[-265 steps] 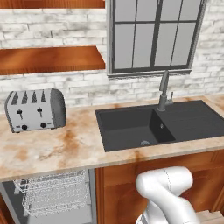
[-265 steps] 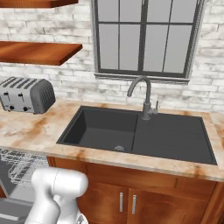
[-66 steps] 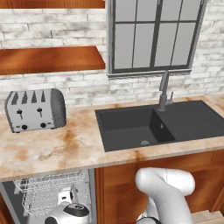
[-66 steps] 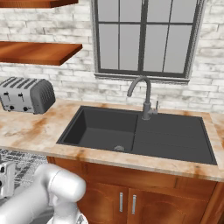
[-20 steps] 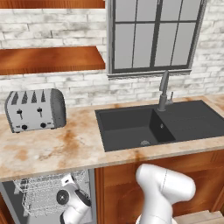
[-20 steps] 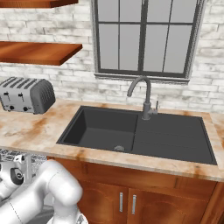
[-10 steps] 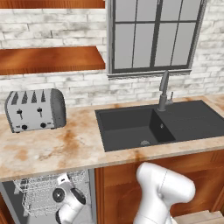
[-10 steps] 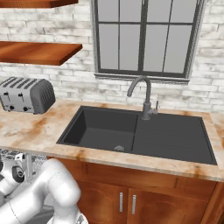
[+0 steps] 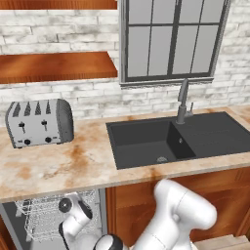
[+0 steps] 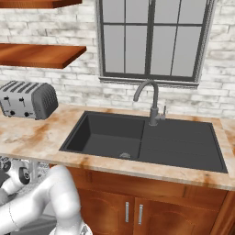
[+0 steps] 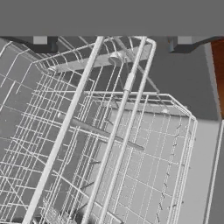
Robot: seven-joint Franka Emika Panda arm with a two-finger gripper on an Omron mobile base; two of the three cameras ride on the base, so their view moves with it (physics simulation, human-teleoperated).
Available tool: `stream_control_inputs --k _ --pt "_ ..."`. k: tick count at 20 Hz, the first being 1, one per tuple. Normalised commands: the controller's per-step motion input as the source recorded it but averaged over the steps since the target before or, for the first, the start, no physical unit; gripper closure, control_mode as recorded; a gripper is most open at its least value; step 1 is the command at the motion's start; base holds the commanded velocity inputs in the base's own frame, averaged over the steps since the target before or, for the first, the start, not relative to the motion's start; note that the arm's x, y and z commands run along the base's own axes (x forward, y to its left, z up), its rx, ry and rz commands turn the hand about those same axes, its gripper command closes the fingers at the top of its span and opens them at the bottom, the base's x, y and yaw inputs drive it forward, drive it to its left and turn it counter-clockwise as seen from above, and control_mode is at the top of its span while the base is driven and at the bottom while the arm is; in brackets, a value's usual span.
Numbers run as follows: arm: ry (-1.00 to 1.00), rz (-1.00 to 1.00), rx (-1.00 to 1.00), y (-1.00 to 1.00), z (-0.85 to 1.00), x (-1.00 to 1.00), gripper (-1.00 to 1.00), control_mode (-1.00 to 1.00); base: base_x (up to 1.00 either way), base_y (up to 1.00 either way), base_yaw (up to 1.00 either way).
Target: Open the dishwasher door and pull out the top rack.
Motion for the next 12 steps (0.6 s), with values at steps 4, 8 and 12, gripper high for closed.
stream_control_inputs --k 4,8,12 --pt "-0.03 0.01 -0.04 0.01 -0.80 0.50 -1.00 -1.00 0.00 0.00 0.00" --pt "-0.04 0.02 -0.08 0.04 -0.86 0.54 -1.00 -1.00 0.00 0.00 0.00" --pt "-0.06 0.01 -0.08 0.09 -0.72 0.52 -1.00 -1.00 0.00 0.00 0.00"
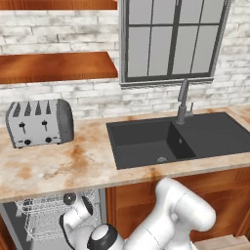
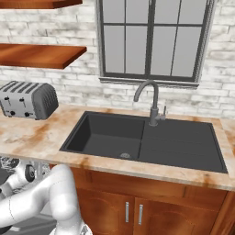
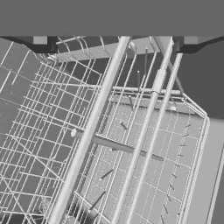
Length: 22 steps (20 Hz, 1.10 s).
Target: Open the dishwasher door and pull out the top rack.
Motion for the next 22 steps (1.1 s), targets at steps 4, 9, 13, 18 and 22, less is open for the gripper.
stream_control_inputs --k 4,9,13,18,22 --pt "-0.04 0.02 -0.08 0.15 -0.84 0.32 -1.00 -1.00 0.00 0.00 0.00" --pt "0.00 0.03 -0.10 0.15 -1.00 0.20 -1.00 -1.00 0.00 0.00 0.00" --pt "-0.01 0.03 -0.12 0.09 -1.00 0.14 -1.00 -1.00 0.00 0.00 0.00" --pt "0.00 0.03 -0.13 0.11 -1.00 0.07 1.00 -1.00 0.00 0.00 0.00" --pt "0.00 0.02 -0.12 0.10 -1.00 0.02 1.00 -1.00 0.00 0.00 0.00"
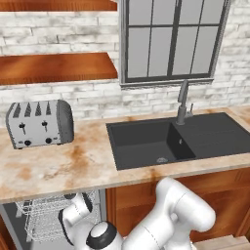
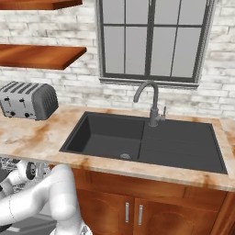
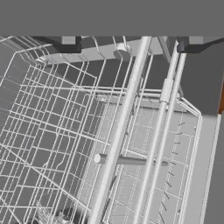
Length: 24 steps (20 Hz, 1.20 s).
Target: Open the dishwasher door and pull out the top rack.
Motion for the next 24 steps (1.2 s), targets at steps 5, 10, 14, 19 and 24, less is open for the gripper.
stream_control_inputs --k 5,10,14,19,24 --pt "0.00 0.00 -0.13 0.00 -0.87 -0.19 1.00 -1.00 0.00 0.00 0.00" --pt "0.04 0.00 -0.14 0.00 -0.67 -0.81 1.00 -1.00 0.00 0.00 0.00" --pt "0.11 0.00 -0.16 0.00 -0.61 -1.00 1.00 -1.00 0.00 0.00 0.00" --pt "0.15 0.00 -0.15 0.00 -0.55 -1.00 1.00 -1.00 0.00 0.00 0.00" --pt "0.24 0.00 -0.15 0.00 -0.54 -1.00 1.00 -1.00 0.00 0.00 0.00"
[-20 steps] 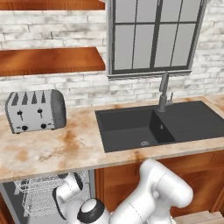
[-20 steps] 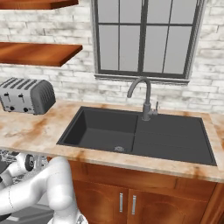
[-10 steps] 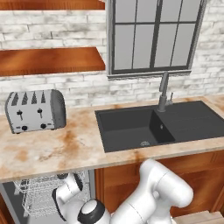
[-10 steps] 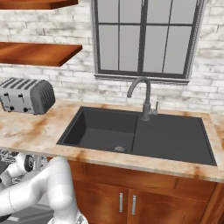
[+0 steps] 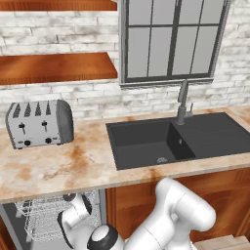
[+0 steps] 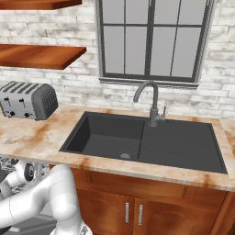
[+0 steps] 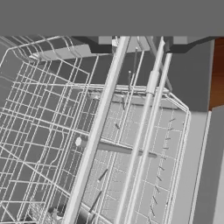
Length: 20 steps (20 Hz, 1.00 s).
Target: Open the dishwasher door and pull out the top rack.
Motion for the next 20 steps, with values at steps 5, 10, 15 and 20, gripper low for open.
stream_control_inputs --k 5,10,15,20 --pt "0.30 0.00 -0.16 0.00 -0.57 -1.00 1.00 -1.00 0.00 0.00 0.00" --pt "0.36 0.00 -0.16 -0.02 -0.56 -1.00 1.00 -1.00 0.00 0.00 0.00" --pt "0.42 0.00 -0.18 -0.11 -0.64 -1.00 1.00 -1.00 0.00 0.00 0.00" --pt "0.48 0.00 -0.19 -0.14 -0.70 -1.00 1.00 -1.00 0.00 0.00 0.00"
